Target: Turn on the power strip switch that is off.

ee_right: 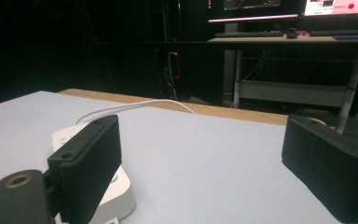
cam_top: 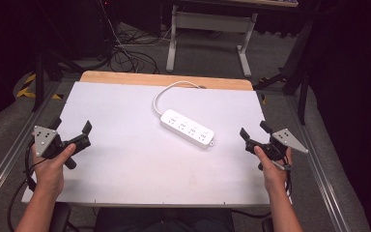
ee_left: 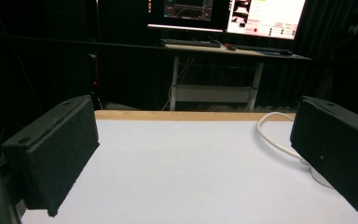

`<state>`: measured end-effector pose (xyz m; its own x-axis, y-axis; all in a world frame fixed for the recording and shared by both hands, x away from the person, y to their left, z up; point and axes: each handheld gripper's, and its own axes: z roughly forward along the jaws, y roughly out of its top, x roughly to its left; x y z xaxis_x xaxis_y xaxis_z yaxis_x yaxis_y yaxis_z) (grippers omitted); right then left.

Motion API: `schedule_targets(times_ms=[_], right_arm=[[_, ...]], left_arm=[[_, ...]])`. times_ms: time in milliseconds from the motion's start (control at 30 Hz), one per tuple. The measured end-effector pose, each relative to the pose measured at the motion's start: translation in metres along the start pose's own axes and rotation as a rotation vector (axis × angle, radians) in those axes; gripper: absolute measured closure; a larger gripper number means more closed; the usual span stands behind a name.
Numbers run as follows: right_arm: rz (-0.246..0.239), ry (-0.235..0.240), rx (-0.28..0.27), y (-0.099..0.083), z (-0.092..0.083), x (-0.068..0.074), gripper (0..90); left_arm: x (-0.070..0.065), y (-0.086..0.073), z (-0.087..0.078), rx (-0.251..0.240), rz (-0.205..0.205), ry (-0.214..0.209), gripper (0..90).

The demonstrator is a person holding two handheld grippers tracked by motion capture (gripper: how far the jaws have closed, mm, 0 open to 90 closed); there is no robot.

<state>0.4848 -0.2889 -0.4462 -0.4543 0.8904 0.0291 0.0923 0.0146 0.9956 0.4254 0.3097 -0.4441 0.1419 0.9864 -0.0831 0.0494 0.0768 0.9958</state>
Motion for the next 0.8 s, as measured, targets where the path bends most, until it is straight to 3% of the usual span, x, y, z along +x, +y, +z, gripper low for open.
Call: schedule_targets(times_ms=[167, 267, 367, 633, 700, 733, 800], right_arm=[[-0.034, 0.002, 0.003, 0.0001, 0.0024, 0.0037, 11.5], [-0.078, -0.015, 0.017, -0.0007, 0.0049, 0.0064, 13.2], [-0.08, -0.017, 0.022, -0.0009, 0.0059, 0.0073, 15.0], [-0.095, -0.006, 0.02, 0.0002, 0.0048, 0.0076, 37.2], [-0.089, 0.004, 0.018, 0.0006, 0.0044, 0.0069, 46.3], [-0.089, 0.004, 0.018, 0.0006, 0.0044, 0.0069, 46.3], [-0.099, 0.02, 0.015, 0.0011, 0.0037, 0.0073, 60.5]], left_arm=[[0.0003, 0.0, -0.0001, 0.0, 0.0, 0.001, 1.9], [-0.0001, 0.0, 0.0, 0.0, 0.001, -0.003, 2.3], [-0.0002, -0.0001, 0.0003, 0.001, 0.002, -0.004, 2.3], [-0.0005, -0.0001, 0.0004, 0.001, 0.004, -0.007, 2.5], [-0.0008, -0.0002, 0.0005, 0.002, 0.002, -0.01, 2.7], [-0.0008, -0.0002, 0.0005, 0.002, 0.003, -0.01, 2.7], [-0.0009, -0.0002, 0.0004, 0.002, 0.003, -0.011, 2.9]])
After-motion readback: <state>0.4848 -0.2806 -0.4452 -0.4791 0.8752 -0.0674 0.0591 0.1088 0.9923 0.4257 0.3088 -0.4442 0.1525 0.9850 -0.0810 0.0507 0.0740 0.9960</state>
